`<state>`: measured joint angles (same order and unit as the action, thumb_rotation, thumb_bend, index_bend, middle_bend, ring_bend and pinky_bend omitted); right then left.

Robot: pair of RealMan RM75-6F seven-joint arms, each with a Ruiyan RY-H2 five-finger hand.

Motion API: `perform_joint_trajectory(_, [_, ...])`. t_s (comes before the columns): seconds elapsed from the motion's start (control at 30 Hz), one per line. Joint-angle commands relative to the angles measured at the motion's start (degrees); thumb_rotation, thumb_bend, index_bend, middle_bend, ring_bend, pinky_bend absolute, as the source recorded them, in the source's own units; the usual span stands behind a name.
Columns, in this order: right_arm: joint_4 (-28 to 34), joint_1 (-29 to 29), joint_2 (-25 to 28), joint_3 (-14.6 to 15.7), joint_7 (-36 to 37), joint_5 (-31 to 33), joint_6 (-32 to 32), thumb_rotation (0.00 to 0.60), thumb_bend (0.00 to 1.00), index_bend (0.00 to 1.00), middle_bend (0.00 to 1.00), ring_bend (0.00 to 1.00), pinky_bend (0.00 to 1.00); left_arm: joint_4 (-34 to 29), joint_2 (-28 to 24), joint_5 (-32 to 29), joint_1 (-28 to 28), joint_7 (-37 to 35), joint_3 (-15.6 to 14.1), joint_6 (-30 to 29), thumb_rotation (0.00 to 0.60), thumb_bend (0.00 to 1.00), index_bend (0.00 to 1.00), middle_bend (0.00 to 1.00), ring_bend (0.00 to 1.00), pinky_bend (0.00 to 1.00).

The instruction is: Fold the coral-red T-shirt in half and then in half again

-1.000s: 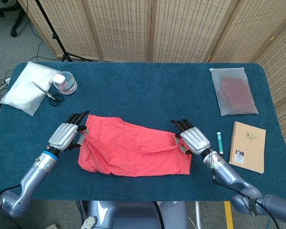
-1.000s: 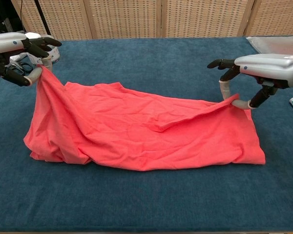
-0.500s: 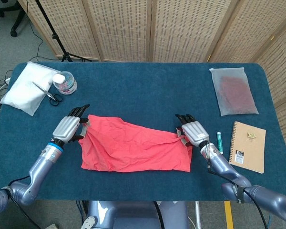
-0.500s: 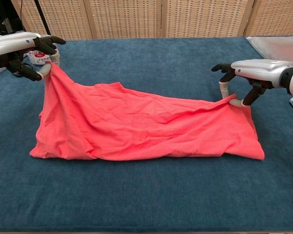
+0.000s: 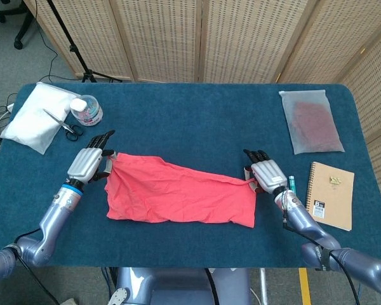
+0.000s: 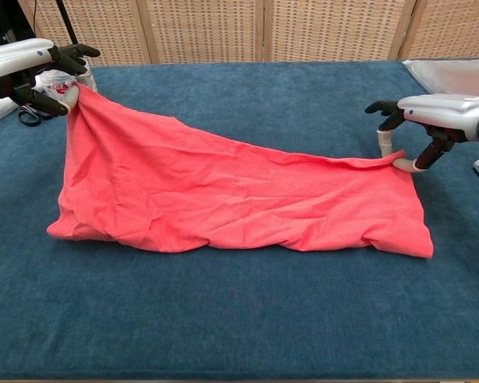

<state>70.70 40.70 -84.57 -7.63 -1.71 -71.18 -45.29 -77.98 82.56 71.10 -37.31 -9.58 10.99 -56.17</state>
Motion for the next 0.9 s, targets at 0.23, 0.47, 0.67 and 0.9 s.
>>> perform_joint_trajectory(0.23, [0.63, -0.64, 1.23, 1.59, -3.71, 2.12, 1.69, 0.6, 0.15, 0.0, 0.0, 0.0, 0.0, 1.59, 1.68, -0.16, -0.77, 0.5, 0.31, 0.71, 0.6, 0.66, 0.73, 0.0, 0.0, 0.0])
perform_joint_trajectory(0.47, [5.44, -2.38, 2.88, 0.94, -6.87, 4.31, -2.21, 0.6, 0.1, 0.0, 0.0, 0.0, 0.0, 3.3, 3.24, -0.75, -1.41, 0.98, 0.62, 1.46, 0.6, 0.66, 0.73, 0.0, 0.0, 0.0])
perform_joint_trajectory(0.67, [11.47, -5.4, 6.67, 1.2, -5.32, 1.39, -8.03, 0.6, 0.1, 0.0, 0.0, 0.0, 0.0, 5.92, 4.87, -1.87, -1.79, 1.63, 0.89, 2.2, 0.6, 0.66, 0.73, 0.0, 0.0, 0.0])
perform_joint_trajectory(0.9, [16.85, -9.8, 11.79, 2.66, -0.82, -3.36, -14.29, 0.6, 0.13, 0.0, 0.0, 0.0, 0.0, 13.54, 9.33, -3.48, -2.67, 1.35, 1.7, 3.14, 0.6, 0.65, 0.73, 0.0, 0.0, 0.0])
